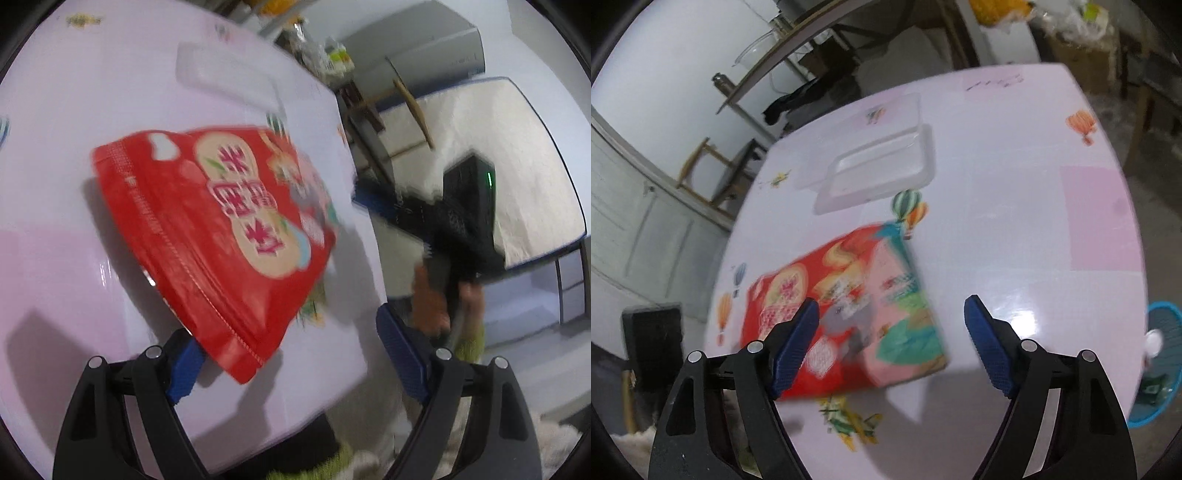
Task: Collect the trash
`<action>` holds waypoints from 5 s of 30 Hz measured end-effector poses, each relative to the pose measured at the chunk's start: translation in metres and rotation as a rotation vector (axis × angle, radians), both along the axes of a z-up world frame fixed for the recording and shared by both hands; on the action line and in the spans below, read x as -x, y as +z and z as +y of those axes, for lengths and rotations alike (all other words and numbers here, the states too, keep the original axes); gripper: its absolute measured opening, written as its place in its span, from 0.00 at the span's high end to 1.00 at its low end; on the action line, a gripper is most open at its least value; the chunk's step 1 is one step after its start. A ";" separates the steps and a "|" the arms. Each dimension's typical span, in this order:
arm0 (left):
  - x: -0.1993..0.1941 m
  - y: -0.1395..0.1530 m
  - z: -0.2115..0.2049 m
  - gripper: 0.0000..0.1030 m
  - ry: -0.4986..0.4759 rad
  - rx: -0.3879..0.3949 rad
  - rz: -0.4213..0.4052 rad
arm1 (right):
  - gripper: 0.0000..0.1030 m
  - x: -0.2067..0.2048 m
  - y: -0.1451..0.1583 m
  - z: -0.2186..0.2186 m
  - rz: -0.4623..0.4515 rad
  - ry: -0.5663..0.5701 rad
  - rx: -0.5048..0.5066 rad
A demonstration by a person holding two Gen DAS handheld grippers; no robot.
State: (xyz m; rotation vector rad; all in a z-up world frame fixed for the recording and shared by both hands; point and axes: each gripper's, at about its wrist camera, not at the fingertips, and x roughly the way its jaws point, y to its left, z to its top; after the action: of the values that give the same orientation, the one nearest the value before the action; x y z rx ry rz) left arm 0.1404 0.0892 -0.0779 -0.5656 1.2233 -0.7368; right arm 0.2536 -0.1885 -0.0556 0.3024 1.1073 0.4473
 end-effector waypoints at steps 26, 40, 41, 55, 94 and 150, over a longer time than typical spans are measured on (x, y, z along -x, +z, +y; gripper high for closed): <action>0.072 -0.009 -0.024 0.17 -0.282 -0.009 0.090 | 0.35 0.075 -0.019 -0.028 0.160 -0.099 -0.283; -0.043 0.033 0.044 0.18 0.271 -0.233 -0.156 | 0.56 0.092 -0.012 0.010 0.083 -0.006 -0.201; -0.048 0.030 0.042 0.18 0.270 -0.246 -0.154 | 0.58 0.091 -0.013 0.016 0.074 0.004 -0.184; -0.053 0.004 0.027 0.18 0.153 -0.123 -0.017 | 0.83 0.085 -0.040 0.031 0.112 0.040 -0.110; -0.017 0.013 -0.005 0.89 0.054 -0.108 -0.073 | 0.62 0.066 -0.016 0.010 0.070 0.022 -0.102; 0.021 0.013 -0.008 0.89 0.076 -0.133 -0.093 | 0.24 0.029 0.018 0.043 -0.226 0.290 0.266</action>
State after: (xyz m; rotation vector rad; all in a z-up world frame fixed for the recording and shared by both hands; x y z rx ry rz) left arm 0.1193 0.0815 -0.0653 -0.4605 1.1496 -0.6065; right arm 0.2241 -0.1456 -0.0376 -0.1426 0.9768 0.5690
